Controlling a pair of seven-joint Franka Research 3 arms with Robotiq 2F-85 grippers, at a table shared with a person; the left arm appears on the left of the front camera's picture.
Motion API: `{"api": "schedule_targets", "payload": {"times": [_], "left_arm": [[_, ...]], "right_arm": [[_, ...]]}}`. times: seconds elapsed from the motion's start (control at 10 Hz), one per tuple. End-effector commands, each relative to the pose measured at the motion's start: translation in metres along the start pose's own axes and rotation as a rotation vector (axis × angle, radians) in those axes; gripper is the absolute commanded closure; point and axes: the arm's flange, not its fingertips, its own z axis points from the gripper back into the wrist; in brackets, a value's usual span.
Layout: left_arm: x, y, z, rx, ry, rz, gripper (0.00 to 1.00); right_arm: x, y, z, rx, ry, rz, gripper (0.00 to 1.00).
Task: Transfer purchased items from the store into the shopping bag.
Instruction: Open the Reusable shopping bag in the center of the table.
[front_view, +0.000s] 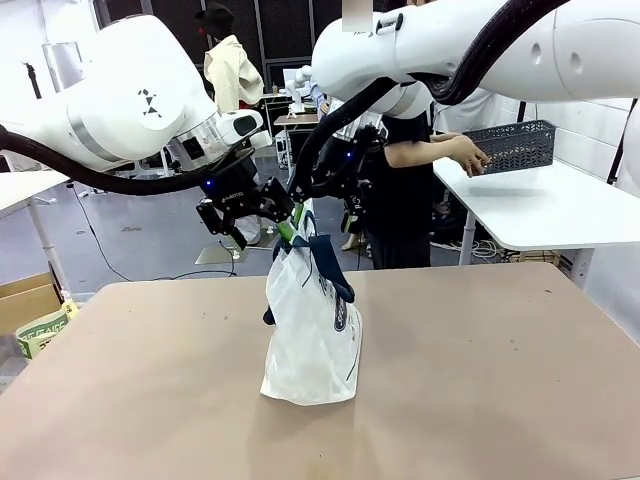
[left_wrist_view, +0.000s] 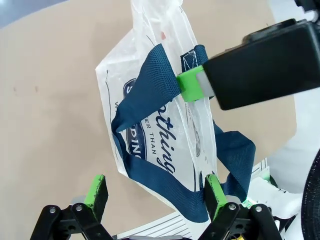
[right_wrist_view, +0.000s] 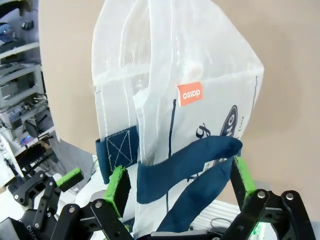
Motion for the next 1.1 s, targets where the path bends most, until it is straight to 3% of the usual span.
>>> {"api": "schedule_targets", "payload": {"times": [0.0, 0.5, 0.6, 0.7, 1.0], "left_arm": [[-0.002, 0.004, -0.001, 0.010, -0.009, -0.008, 0.00], [0.002, 0.002, -0.012, 0.044, -0.010, 0.004, 0.00], [0.001, 0.001, -0.017, 0.060, -0.041, -0.041, 0.04], [0.002, -0.002, -0.020, 0.067, -0.072, -0.028, 0.24], [0.001, -0.004, -0.015, 0.045, -0.094, -0.027, 0.83]], "right_arm": [[0.006, 0.002, -0.003, -0.040, 0.015, -0.031, 0.00], [-0.011, -0.009, -0.008, -0.040, 0.055, -0.018, 0.00], [-0.016, -0.014, -0.009, -0.014, 0.048, 0.135, 0.00], [-0.018, -0.018, -0.010, 0.038, 0.041, 0.243, 0.00], [-0.020, -0.019, -0.007, 0.019, 0.038, 0.207, 0.59]]}}
